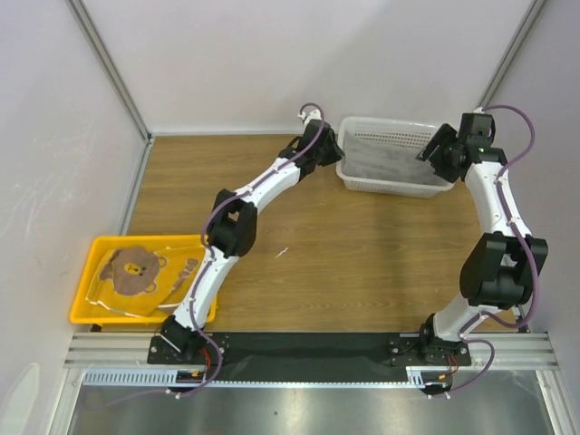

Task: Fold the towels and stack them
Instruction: Neatly place the folded towel into the bin

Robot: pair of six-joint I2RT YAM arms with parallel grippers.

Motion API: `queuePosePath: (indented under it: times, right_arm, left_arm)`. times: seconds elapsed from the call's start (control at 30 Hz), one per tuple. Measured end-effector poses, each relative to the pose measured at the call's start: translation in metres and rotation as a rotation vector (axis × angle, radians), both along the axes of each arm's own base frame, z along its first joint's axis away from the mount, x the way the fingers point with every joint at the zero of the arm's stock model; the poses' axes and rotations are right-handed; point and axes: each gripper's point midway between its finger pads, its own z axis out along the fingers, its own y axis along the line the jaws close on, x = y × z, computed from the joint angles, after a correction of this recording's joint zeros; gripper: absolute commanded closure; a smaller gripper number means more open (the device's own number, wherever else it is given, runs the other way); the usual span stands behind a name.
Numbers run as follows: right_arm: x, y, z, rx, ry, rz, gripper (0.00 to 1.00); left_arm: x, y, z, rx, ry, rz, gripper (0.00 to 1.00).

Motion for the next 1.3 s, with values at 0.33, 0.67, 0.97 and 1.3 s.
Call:
queuePosePath:
  times: [0.33,0.67,0.97,1.3]
  right_arm:
    - [0.046,0.037,-0.002,-0.016,-0.038,0.19,0.27]
    - [0.088,0.172,0.018,-0.063,-0.128,0.465,0.28]
    - [0.102,0.189,-0.045,-0.226,0.017,0.454,0.32]
    - [0.09,0.181,-0.092,-0.325,0.155,0.442,0.52]
  left_arm:
    - [-0.034,-0.061,0.009,-0.07,-0.018,-0.076,0.15]
    - [-0.028,0.071,0.091,-0.047,-0.038,0.055,0.11]
    - [-0.093,0.269,0.134,0.06,-0.086,0.279,0.11]
    - [-0.142,0.314,0.084,0.189,0.038,0.292,0.11]
